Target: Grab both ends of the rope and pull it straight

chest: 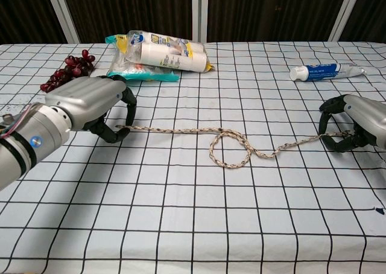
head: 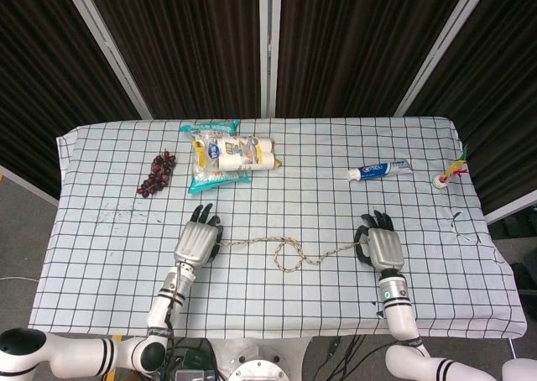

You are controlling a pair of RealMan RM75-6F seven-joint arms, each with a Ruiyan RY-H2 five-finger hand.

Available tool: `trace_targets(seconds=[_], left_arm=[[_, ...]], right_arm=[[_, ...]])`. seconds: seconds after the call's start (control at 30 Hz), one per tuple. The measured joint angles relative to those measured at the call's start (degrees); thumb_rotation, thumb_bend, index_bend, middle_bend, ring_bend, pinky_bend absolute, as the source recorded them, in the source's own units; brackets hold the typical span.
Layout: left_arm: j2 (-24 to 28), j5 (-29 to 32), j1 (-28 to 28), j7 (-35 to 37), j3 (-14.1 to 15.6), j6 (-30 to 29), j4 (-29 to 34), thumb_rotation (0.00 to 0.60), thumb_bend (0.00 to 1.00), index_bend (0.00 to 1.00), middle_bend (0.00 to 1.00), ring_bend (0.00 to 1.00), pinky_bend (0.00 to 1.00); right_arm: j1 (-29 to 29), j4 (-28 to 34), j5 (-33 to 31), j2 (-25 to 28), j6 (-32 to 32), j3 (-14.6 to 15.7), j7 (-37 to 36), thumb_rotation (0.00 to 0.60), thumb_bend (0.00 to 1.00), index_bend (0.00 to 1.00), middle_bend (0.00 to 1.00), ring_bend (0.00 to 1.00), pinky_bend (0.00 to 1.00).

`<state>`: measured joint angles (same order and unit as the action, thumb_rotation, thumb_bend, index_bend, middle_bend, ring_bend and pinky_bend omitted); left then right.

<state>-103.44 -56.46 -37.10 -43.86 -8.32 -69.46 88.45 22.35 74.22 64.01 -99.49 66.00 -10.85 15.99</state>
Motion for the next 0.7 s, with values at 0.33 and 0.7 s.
trace_targets(seconds=[0.33, 0.7], left_arm=[[2.8, -0.7, 1.3, 1.3, -0.1, -1.5, 1.3, 0.600, 0.43, 0.61, 0.28, 0.00, 0.08], [11.3, -0.4, 5.4, 4.0, 1.4, -3.6, 4.3, 0.600, 0.43, 0.62, 0.28, 0.00, 0.08]], right_arm=[[-2.1, 3.6, 1.9, 3.6, 3.7, 0.5, -0.9, 0.600, 0.41, 0.60, 0.18, 0.00, 0.00], [-5.8, 6.4, 3.7, 11.8, 5.9, 1.7, -5.0, 0.600, 0.41, 0.61, 0.18, 0.00, 0.00]])
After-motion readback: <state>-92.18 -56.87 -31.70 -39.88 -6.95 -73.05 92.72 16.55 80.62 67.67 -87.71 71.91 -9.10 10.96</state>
